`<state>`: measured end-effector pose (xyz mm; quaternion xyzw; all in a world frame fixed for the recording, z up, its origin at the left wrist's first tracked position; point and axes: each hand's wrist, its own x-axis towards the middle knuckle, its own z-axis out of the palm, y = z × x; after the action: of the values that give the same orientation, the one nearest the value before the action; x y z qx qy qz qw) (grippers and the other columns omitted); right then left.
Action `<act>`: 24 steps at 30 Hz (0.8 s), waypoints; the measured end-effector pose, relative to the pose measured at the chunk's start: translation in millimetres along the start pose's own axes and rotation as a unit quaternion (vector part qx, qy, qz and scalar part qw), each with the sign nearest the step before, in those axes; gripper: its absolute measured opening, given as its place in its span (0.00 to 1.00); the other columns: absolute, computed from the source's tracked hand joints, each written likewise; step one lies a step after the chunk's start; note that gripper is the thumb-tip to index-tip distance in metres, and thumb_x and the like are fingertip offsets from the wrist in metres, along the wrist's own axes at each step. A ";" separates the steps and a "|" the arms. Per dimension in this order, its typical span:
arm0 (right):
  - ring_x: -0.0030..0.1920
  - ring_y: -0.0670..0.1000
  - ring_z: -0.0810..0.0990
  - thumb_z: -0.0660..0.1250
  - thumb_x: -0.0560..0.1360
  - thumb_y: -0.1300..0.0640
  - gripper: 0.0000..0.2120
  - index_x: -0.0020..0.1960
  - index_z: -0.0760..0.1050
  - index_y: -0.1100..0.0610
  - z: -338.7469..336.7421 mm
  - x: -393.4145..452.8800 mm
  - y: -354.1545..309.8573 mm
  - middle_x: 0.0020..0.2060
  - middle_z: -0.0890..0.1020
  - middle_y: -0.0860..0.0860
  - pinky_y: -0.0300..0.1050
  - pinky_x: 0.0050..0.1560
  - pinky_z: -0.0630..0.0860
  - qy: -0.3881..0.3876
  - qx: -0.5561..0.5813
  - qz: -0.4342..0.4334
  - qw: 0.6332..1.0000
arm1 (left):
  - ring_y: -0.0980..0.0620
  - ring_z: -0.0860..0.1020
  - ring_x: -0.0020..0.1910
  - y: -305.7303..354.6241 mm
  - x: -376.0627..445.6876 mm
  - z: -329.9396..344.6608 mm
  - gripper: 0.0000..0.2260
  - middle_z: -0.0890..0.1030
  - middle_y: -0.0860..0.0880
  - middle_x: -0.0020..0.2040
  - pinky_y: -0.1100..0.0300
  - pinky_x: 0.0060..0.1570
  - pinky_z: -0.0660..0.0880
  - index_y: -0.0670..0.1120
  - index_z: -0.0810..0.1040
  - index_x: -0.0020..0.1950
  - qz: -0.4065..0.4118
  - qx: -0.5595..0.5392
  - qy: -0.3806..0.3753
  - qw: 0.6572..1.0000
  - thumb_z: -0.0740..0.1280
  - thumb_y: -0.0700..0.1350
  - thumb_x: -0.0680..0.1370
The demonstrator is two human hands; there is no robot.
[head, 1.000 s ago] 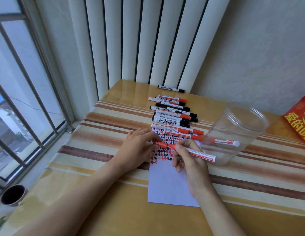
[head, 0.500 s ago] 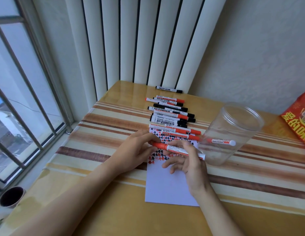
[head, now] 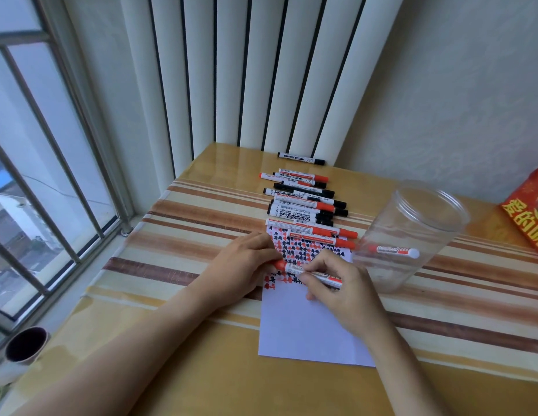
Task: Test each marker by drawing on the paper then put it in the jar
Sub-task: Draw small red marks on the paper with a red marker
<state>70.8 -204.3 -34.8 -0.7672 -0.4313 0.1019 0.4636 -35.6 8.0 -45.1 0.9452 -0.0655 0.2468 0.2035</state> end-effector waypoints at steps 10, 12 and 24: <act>0.22 0.49 0.76 0.79 0.74 0.53 0.14 0.41 0.72 0.49 10.6 3.5 -3.6 0.31 0.83 0.48 0.42 0.23 0.72 0.035 -0.004 0.047 0.998 | 0.42 0.80 0.47 4.5 -0.9 -3.4 0.08 0.83 0.45 0.48 0.49 0.44 0.77 0.42 0.86 0.50 0.024 0.018 0.016 0.999 0.69 0.41 0.75; 0.19 0.52 0.75 0.79 0.74 0.53 0.15 0.40 0.72 0.49 11.6 3.5 -4.6 0.30 0.83 0.49 0.39 0.22 0.70 0.036 0.013 0.067 0.997 | 0.42 0.80 0.47 5.6 -1.4 -4.0 0.08 0.83 0.45 0.49 0.50 0.44 0.77 0.42 0.86 0.50 0.025 0.019 0.016 0.999 0.69 0.41 0.75; 0.39 0.54 0.84 0.71 0.78 0.63 0.08 0.49 0.76 0.50 -3.7 4.0 -31.7 0.42 0.83 0.48 0.61 0.41 0.81 0.064 0.037 0.009 0.997 | 0.50 0.77 0.55 -7.8 -3.4 8.8 0.15 0.79 0.51 0.57 0.52 0.55 0.74 0.49 0.80 0.64 -0.065 0.006 0.019 0.998 0.70 0.50 0.78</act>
<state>57.3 -197.2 -6.5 -0.7586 -0.3897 0.0730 0.5170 -32.9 11.4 -56.5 0.9436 0.0013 0.2517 0.2150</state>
